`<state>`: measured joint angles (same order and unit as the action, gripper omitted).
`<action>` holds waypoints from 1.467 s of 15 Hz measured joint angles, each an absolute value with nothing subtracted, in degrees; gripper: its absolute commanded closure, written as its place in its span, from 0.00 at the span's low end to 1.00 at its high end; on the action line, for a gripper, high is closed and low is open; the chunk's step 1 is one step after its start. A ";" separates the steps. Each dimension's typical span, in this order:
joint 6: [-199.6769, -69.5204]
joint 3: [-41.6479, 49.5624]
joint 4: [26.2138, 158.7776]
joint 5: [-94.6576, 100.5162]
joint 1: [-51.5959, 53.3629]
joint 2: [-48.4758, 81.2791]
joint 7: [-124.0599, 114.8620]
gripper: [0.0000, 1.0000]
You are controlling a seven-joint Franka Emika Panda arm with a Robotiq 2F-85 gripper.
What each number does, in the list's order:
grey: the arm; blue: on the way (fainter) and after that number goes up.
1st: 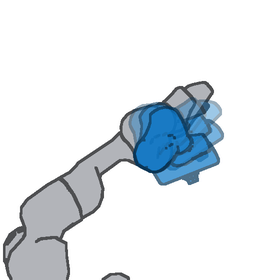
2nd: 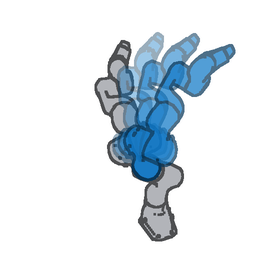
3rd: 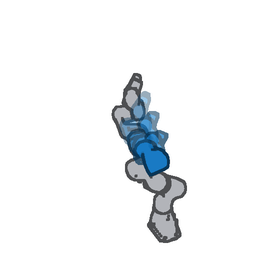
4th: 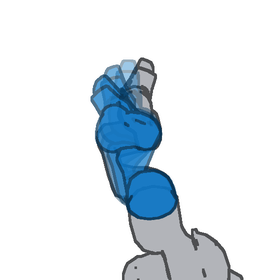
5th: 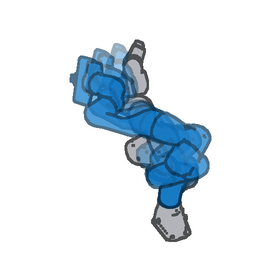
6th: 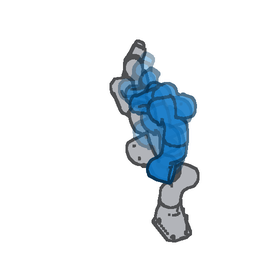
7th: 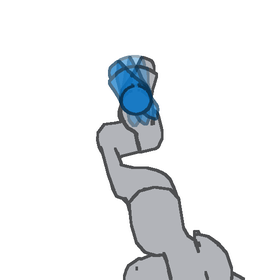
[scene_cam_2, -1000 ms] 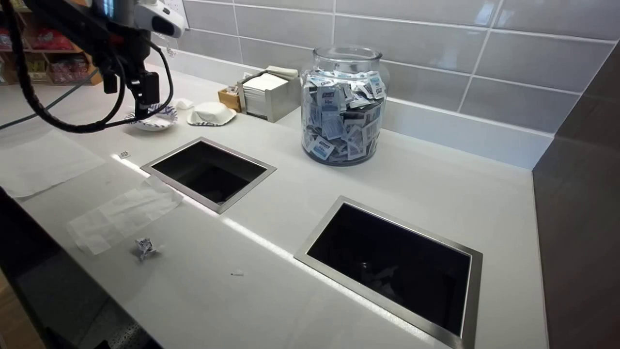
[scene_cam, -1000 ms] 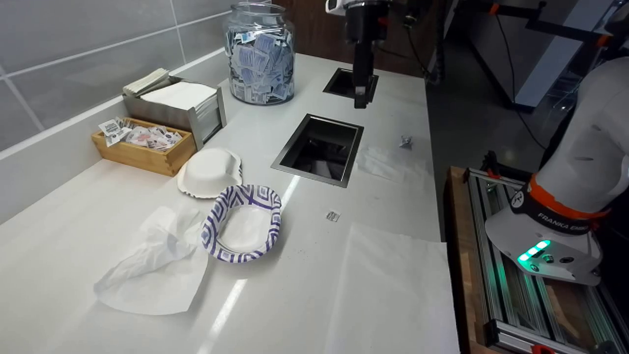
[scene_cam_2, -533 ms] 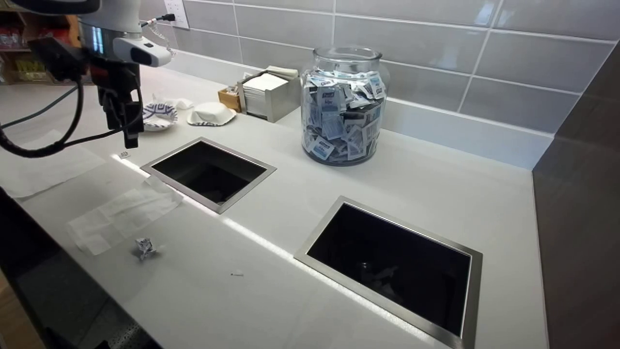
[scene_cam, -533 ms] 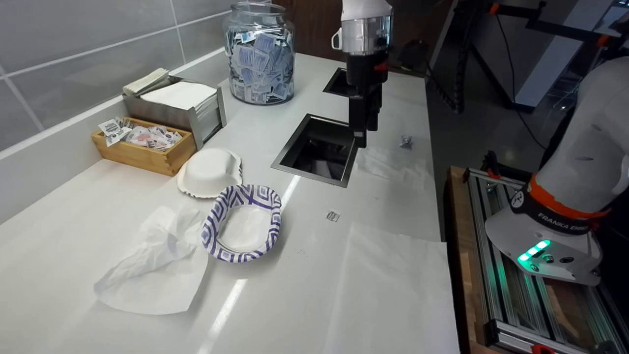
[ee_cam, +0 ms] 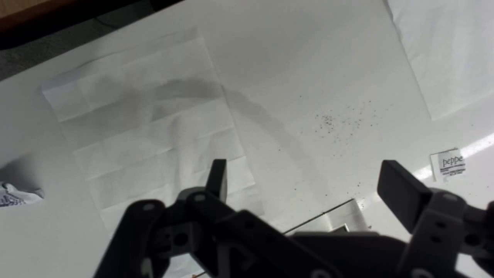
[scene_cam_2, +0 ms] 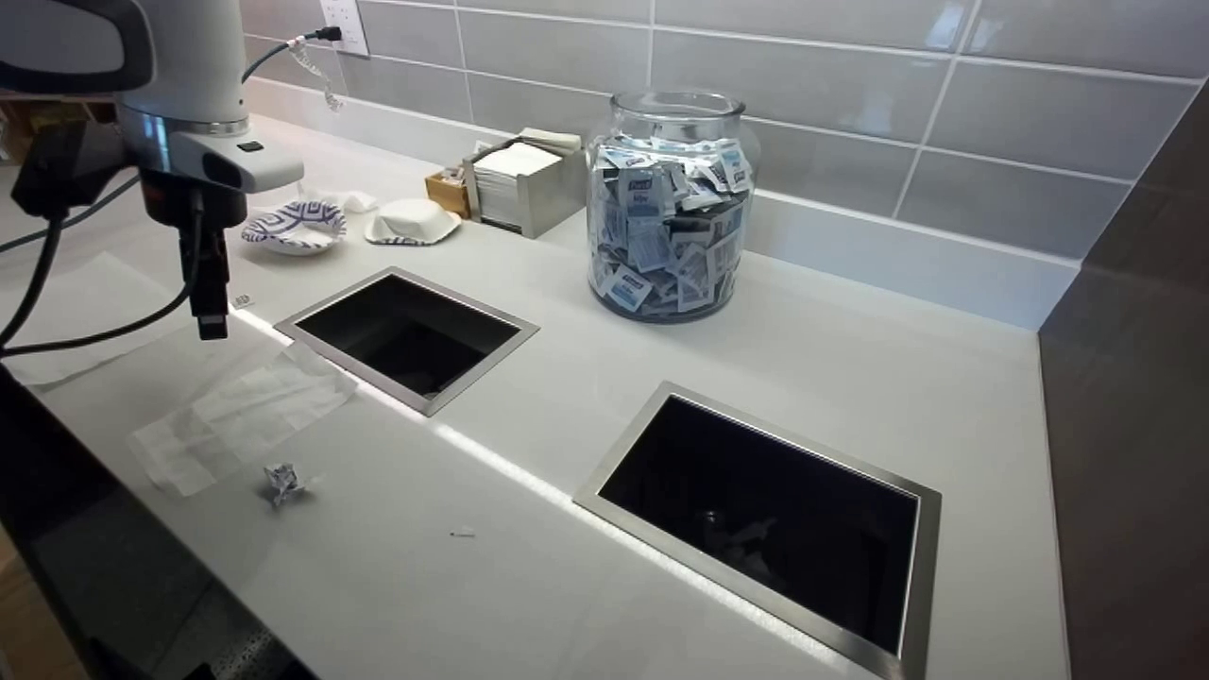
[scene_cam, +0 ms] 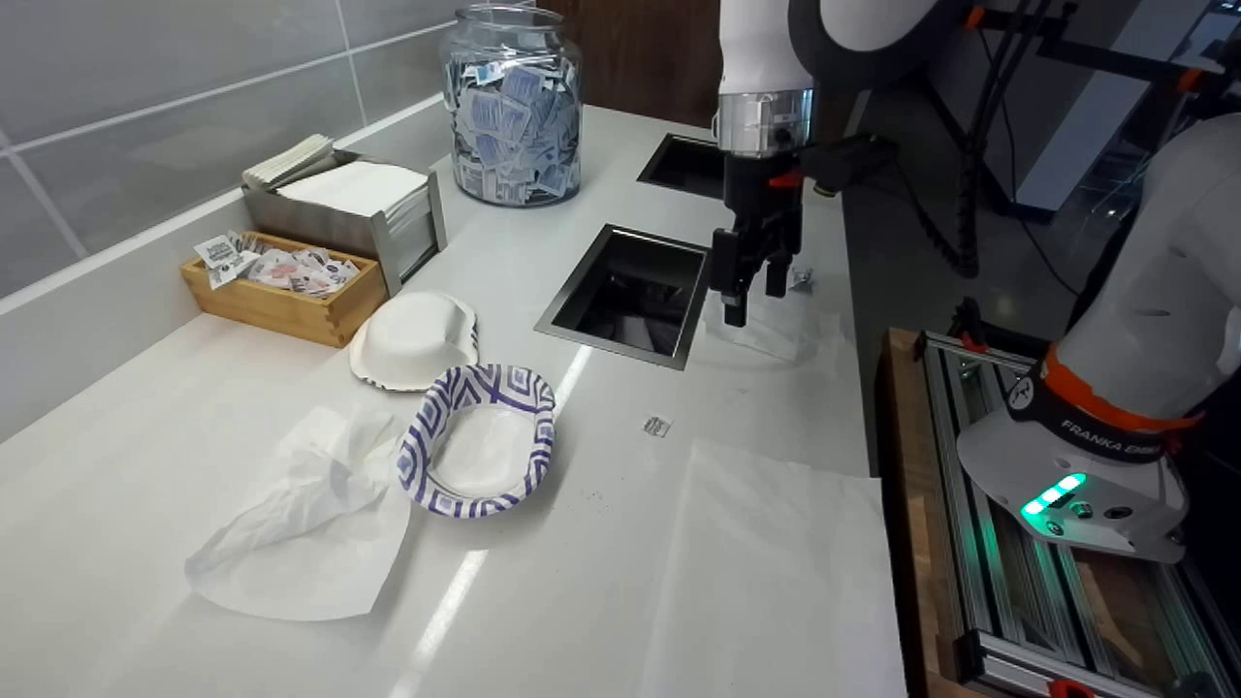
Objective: Use the paper towel to wipe the counter
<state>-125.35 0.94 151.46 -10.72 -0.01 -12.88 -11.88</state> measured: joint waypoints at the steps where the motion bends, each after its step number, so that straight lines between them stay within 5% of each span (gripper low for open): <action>1: -125.36 0.94 151.67 -10.75 -0.01 -13.28 -12.09 0.00; 22: -128.33 4.30 154.15 -7.05 -7.94 -7.82 -20.06 0.00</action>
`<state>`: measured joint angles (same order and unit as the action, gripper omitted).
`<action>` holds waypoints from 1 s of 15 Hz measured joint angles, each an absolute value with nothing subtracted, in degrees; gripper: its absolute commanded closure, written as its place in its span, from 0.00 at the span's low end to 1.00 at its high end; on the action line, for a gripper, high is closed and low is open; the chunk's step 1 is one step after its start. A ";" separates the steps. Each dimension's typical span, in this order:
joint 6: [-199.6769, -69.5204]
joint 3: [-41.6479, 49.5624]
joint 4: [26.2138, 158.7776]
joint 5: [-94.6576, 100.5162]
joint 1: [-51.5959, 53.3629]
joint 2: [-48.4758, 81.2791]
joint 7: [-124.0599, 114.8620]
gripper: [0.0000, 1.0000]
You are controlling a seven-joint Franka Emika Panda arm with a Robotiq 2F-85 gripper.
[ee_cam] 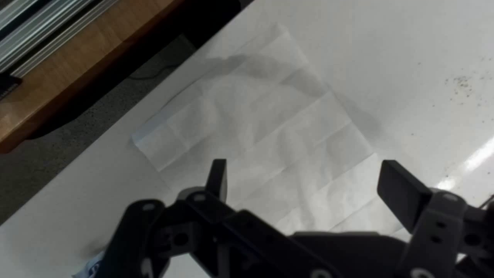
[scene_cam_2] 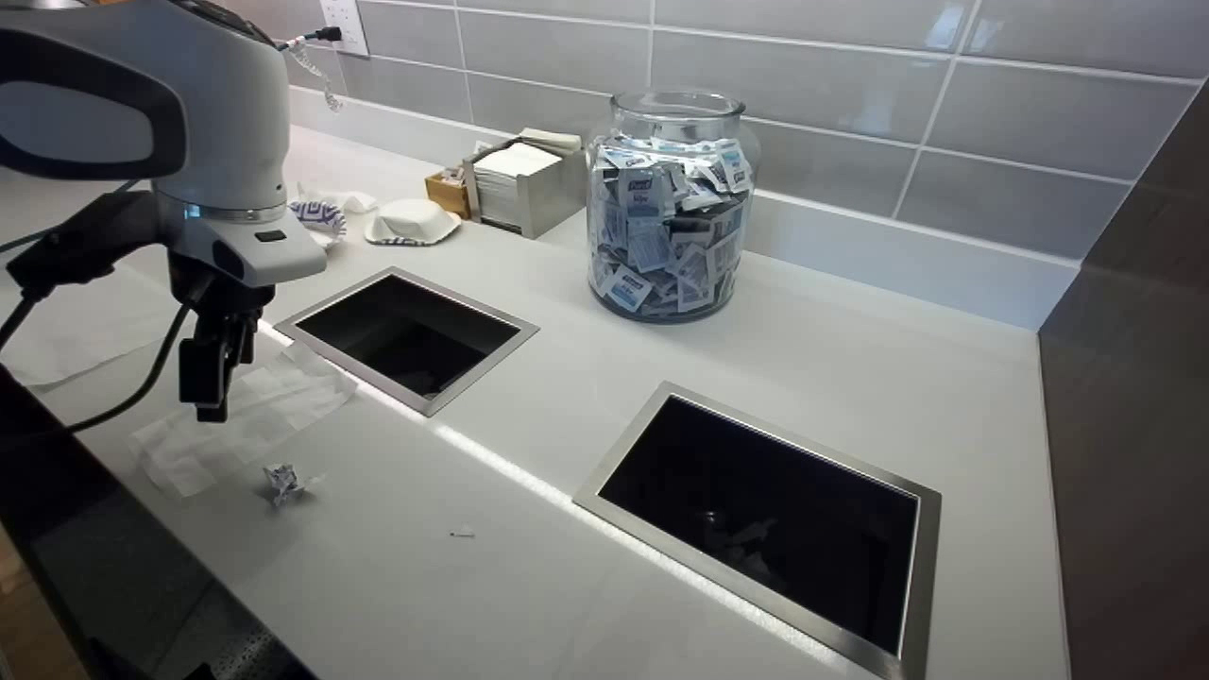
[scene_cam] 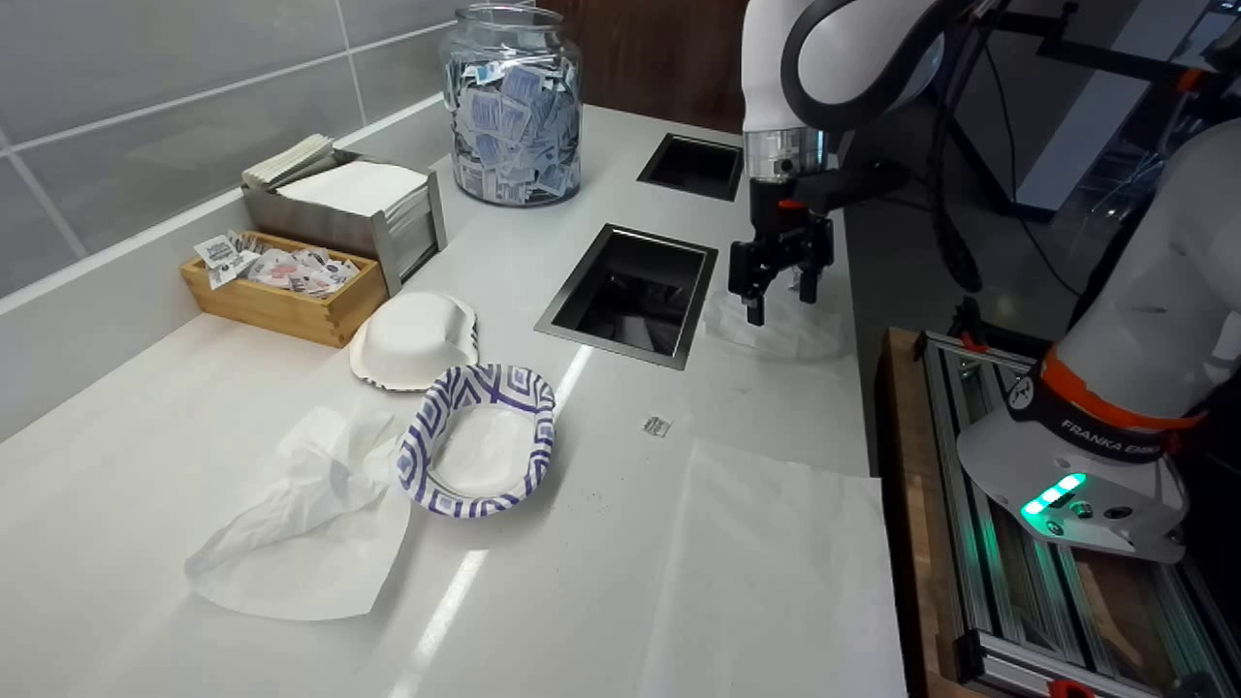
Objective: Use the paper towel to wipe the counter
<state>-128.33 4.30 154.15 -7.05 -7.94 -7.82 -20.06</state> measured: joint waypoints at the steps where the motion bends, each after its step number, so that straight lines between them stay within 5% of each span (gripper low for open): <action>1: -129.24 4.51 154.43 -7.06 -8.18 -7.82 -21.29 0.00; 9: -134.26 5.65 156.03 -7.14 -9.01 -6.80 -24.18 0.00; 11: -136.00 5.86 156.07 -7.27 -9.01 -6.10 -24.16 0.27; 15: -138.60 5.87 155.89 -7.57 -8.84 -4.91 -23.90 0.58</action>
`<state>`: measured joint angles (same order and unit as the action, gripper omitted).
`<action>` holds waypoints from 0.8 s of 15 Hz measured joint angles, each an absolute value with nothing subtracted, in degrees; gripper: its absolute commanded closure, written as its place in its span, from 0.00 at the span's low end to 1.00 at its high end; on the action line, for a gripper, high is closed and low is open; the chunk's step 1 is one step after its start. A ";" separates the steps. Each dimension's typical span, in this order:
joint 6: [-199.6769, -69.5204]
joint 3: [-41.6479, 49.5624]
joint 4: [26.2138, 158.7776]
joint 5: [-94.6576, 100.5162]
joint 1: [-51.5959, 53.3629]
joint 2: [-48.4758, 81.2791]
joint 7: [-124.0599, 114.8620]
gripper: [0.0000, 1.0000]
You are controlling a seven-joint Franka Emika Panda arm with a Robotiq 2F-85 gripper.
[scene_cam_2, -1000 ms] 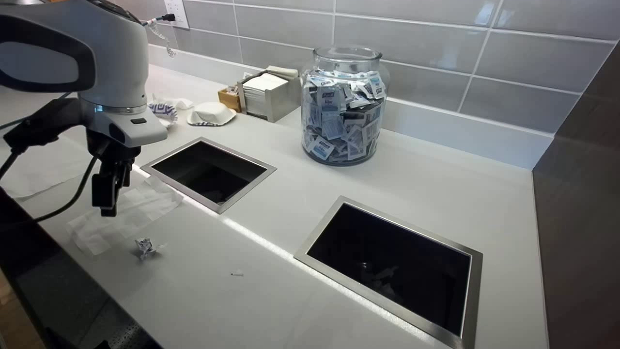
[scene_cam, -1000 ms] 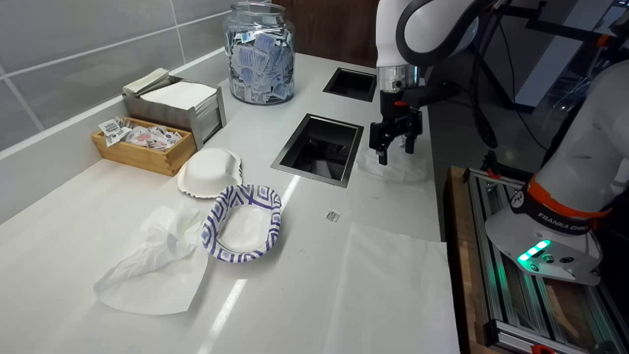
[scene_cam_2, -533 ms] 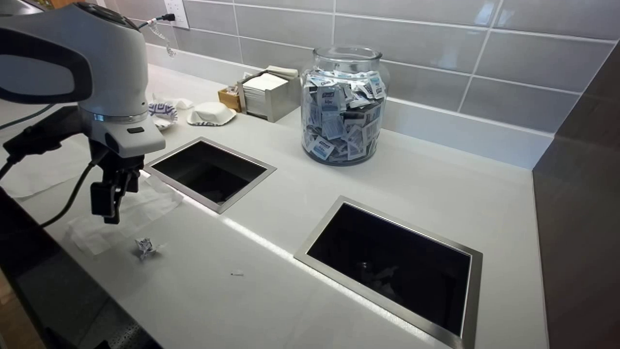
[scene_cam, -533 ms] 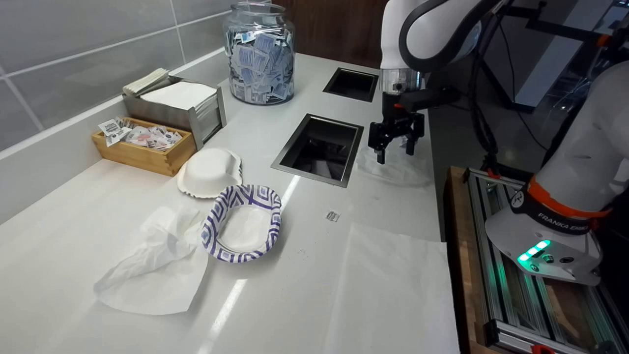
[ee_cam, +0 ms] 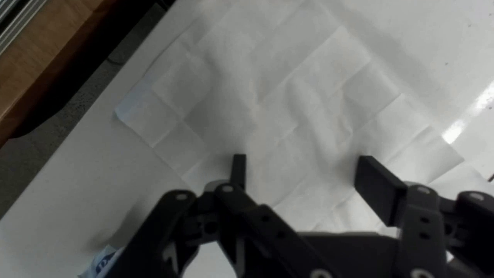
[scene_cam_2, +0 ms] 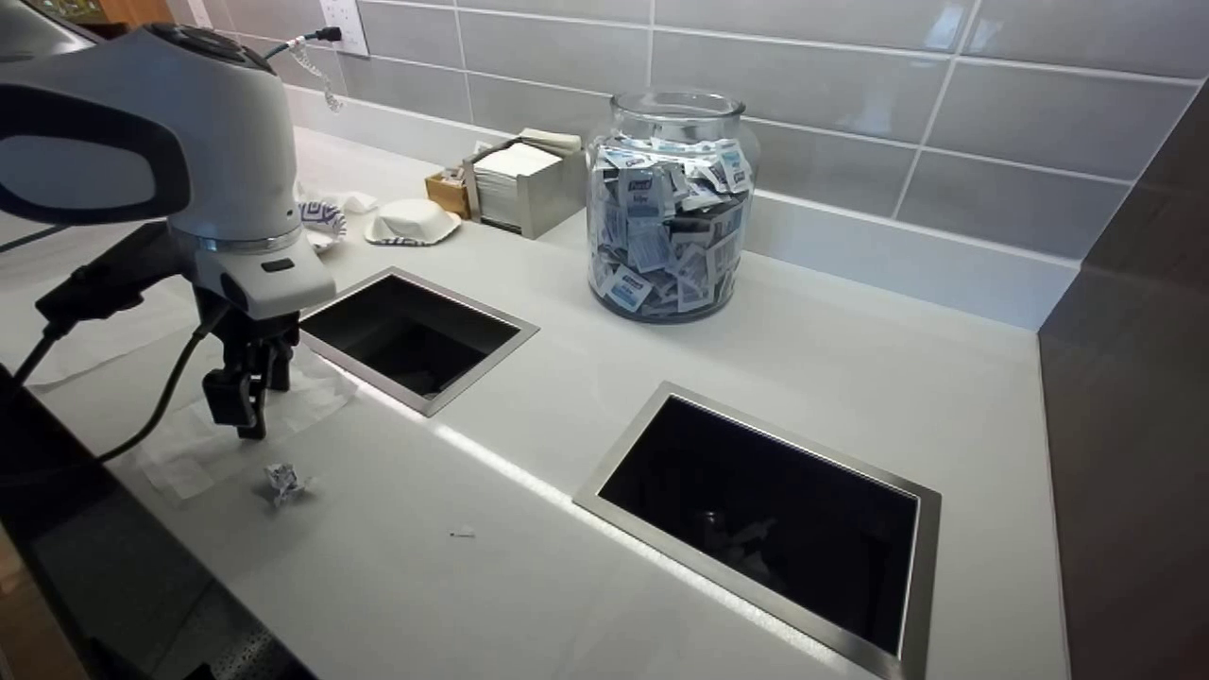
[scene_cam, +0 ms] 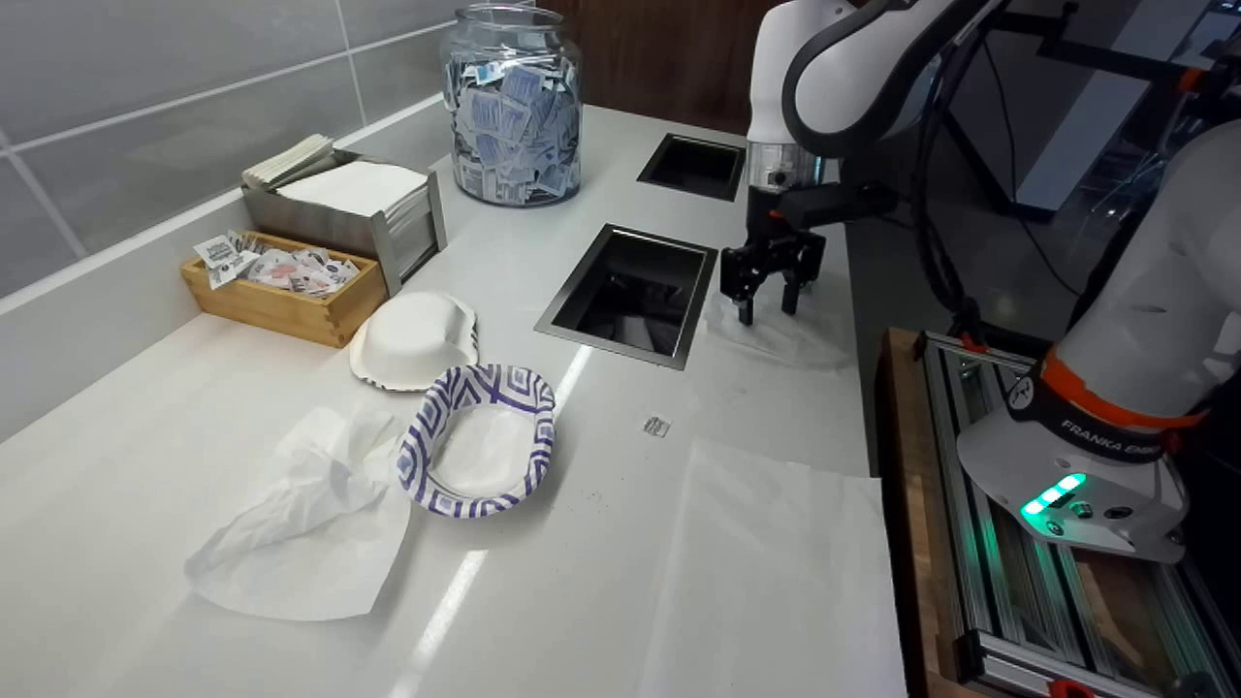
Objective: Use the paper towel to wipe the counter
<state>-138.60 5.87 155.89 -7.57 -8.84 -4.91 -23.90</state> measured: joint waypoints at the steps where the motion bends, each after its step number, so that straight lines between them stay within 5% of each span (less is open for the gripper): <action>1: -138.61 5.87 155.71 -7.72 -8.68 -4.92 -23.86 0.66; 5: -138.11 5.83 155.12 -8.69 -8.31 -4.91 -23.28 0.97; 12: -133.03 5.26 153.76 -15.13 -6.06 -4.27 -17.12 1.00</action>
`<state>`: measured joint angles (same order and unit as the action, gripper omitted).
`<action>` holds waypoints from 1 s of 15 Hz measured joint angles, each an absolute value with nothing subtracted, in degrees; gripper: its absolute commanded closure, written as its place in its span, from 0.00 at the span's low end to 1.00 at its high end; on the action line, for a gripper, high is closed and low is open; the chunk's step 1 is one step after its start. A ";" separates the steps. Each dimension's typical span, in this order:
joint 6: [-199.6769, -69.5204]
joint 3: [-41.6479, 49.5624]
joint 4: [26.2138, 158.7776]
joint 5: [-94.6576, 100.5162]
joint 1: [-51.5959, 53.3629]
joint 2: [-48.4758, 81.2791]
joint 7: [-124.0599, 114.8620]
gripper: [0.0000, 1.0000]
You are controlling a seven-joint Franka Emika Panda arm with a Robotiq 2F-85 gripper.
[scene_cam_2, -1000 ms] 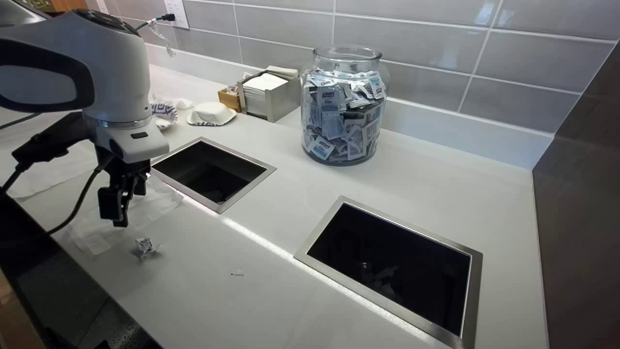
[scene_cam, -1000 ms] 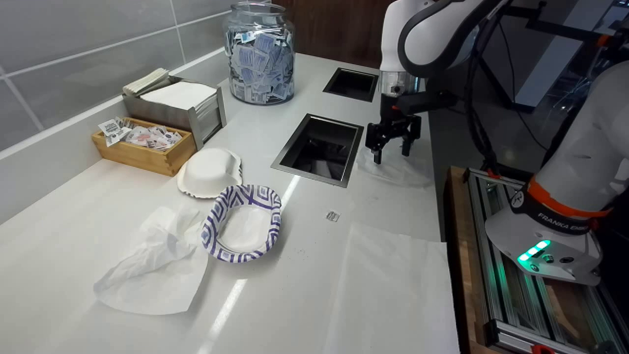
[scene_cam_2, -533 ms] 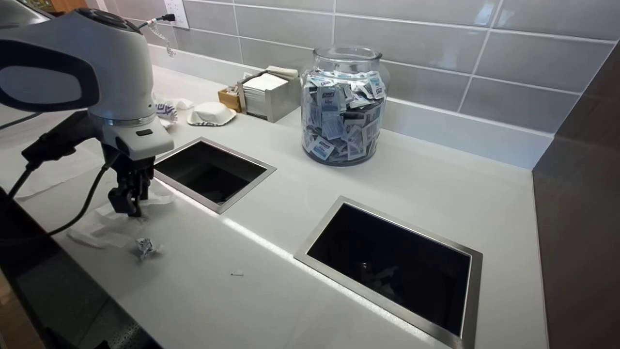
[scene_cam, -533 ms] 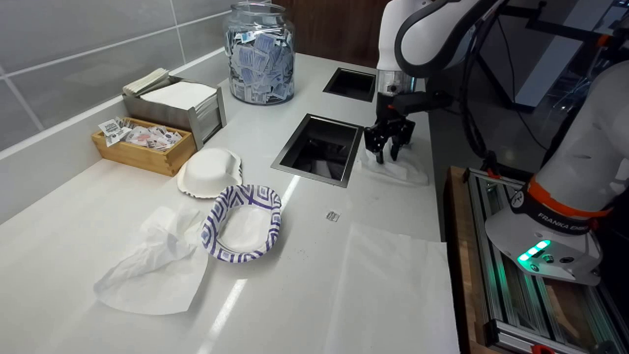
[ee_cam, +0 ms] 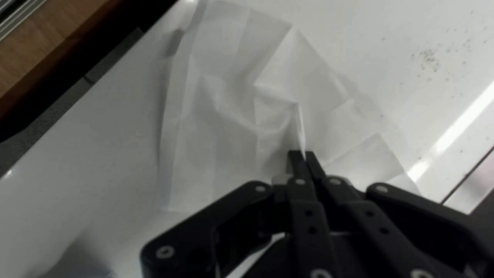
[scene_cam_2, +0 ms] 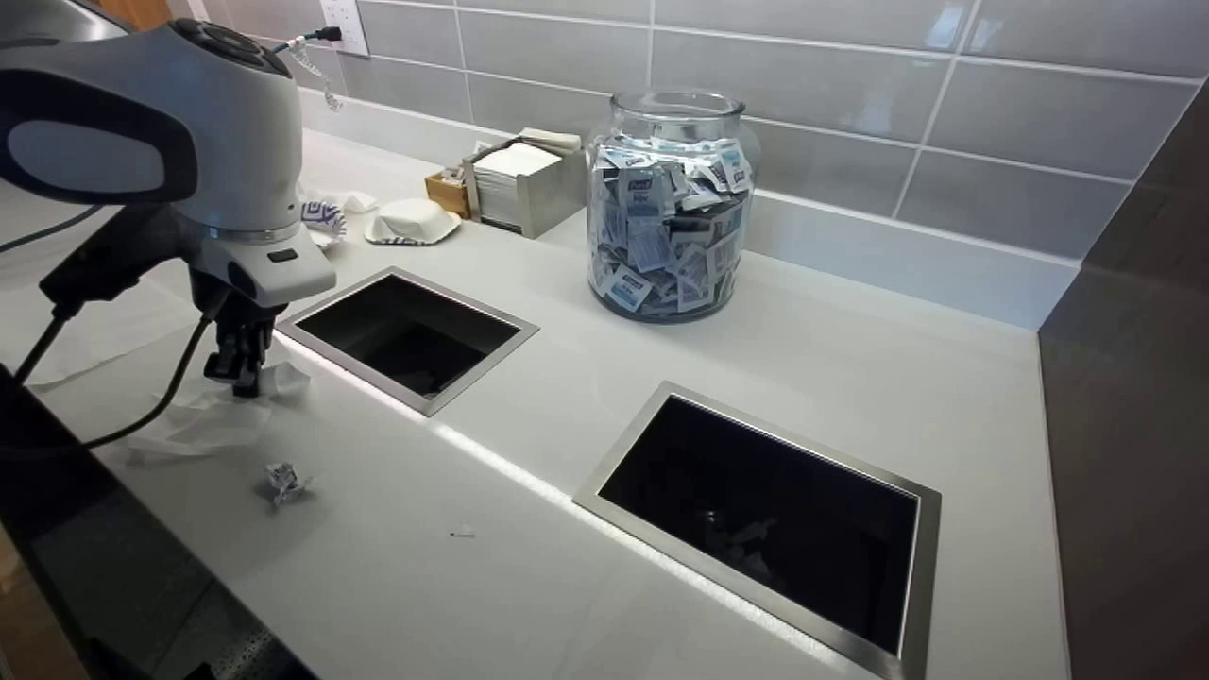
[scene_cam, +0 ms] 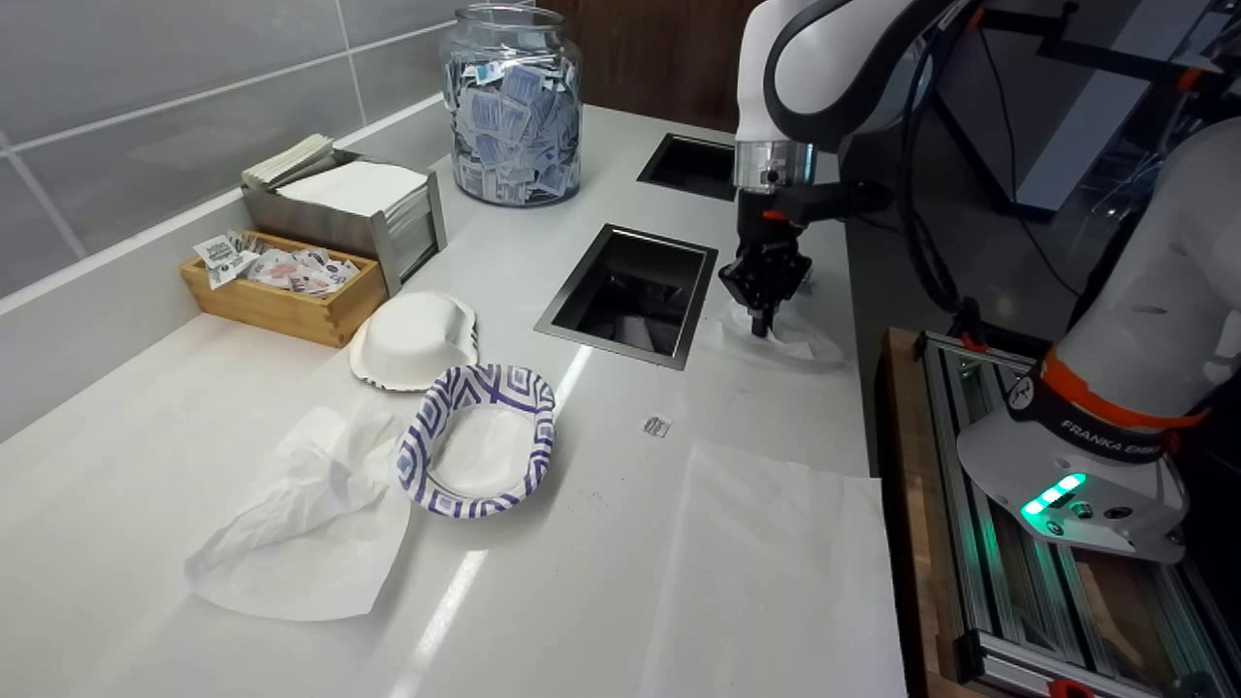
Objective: Use the paper towel to wipe the counter
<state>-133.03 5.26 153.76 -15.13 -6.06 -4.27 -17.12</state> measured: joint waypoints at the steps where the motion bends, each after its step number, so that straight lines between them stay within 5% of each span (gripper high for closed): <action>1: -132.07 5.04 153.29 -16.32 -5.49 -3.84 -15.64 1.00; 15: -118.06 0.99 142.65 -18.69 -1.76 5.48 -10.01 1.00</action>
